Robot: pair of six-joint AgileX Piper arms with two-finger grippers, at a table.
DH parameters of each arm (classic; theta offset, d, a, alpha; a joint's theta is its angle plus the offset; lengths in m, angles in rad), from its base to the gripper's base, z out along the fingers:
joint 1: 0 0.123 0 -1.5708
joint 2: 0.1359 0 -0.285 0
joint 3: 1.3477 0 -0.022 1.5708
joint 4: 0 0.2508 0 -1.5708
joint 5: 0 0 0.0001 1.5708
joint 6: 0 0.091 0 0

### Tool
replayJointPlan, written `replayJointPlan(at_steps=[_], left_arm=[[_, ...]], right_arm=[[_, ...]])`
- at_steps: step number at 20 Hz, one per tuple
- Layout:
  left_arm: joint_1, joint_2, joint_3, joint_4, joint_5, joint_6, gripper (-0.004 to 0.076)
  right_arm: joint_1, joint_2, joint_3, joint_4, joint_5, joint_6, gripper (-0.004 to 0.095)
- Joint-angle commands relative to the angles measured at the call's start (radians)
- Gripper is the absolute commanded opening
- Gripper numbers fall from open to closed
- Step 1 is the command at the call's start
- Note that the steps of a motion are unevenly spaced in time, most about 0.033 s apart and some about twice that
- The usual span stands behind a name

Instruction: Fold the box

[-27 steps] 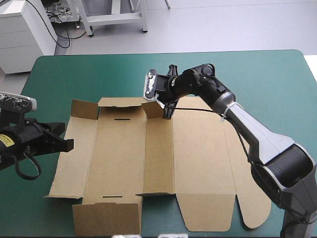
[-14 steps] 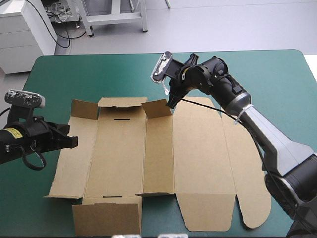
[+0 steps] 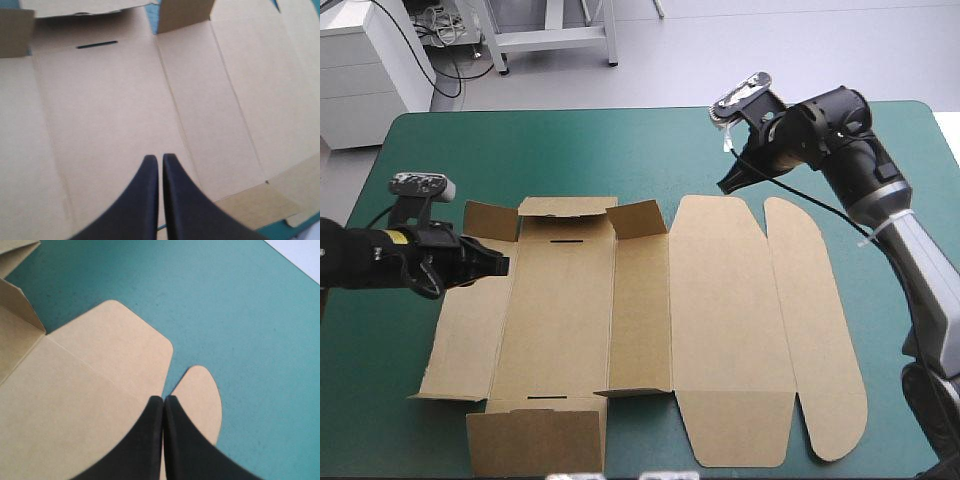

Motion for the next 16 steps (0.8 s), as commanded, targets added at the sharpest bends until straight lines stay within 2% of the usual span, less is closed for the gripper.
replayJointPlan(at_steps=[1,5,7,12,16], left_arm=[[-0.003,0.058,-0.03,-0.198,0.019,0.061,0.0016],[0.001,0.133,-0.032,-0.273,0.019,0.117,0.0016],[0.052,0.136,-0.032,-0.288,0.019,0.134,0.0016],[0.341,0.11,-0.032,-0.398,0.019,0.175,0.0016],[0.405,0.098,-0.032,-0.376,0.019,0.189,0.0016]], right_arm=[[-0.043,-0.081,-0.028,-0.014,0.012,0.013,-0.002],[-0.095,-0.141,-0.026,-0.014,0.012,0.037,-0.0022],[-0.117,-0.162,-0.026,-0.014,0.012,0.056,-0.0022],[-0.161,-0.206,0.005,-0.014,0.012,0.154,-0.0022],[-0.205,-0.285,0.162,-0.017,0.012,0.176,-0.0022]])
